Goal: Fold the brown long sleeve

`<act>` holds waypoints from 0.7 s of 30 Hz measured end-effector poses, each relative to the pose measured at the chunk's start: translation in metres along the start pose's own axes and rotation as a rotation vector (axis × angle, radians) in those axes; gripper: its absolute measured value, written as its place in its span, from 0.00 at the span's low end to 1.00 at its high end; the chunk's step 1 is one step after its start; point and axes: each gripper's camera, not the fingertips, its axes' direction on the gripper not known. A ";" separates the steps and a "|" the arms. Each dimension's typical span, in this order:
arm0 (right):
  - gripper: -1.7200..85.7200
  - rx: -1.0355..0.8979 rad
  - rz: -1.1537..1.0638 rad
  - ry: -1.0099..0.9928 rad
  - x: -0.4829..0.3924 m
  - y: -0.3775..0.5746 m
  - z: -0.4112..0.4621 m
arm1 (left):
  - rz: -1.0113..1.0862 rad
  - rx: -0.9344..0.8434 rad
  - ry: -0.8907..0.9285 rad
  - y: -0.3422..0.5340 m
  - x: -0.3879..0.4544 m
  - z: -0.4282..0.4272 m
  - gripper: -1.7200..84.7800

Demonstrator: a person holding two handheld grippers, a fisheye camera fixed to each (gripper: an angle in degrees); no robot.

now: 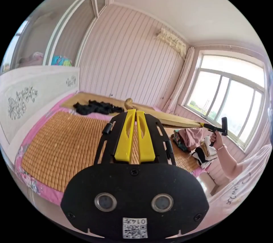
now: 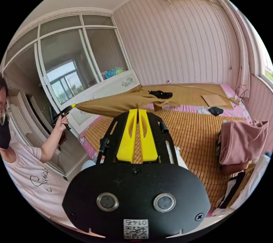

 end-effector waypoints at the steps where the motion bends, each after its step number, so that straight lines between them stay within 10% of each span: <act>1: 0.02 -0.064 0.046 -0.009 0.011 0.014 0.018 | -0.042 -0.111 -0.030 0.045 -0.014 0.028 0.01; 8: 0.02 -0.542 0.487 -0.039 0.085 0.162 0.158 | -0.339 -0.657 -0.174 0.251 -0.088 0.139 0.01; 21: 0.02 -0.714 0.455 -0.007 0.087 0.179 0.168 | -0.210 -0.828 -0.170 0.295 -0.085 0.172 0.01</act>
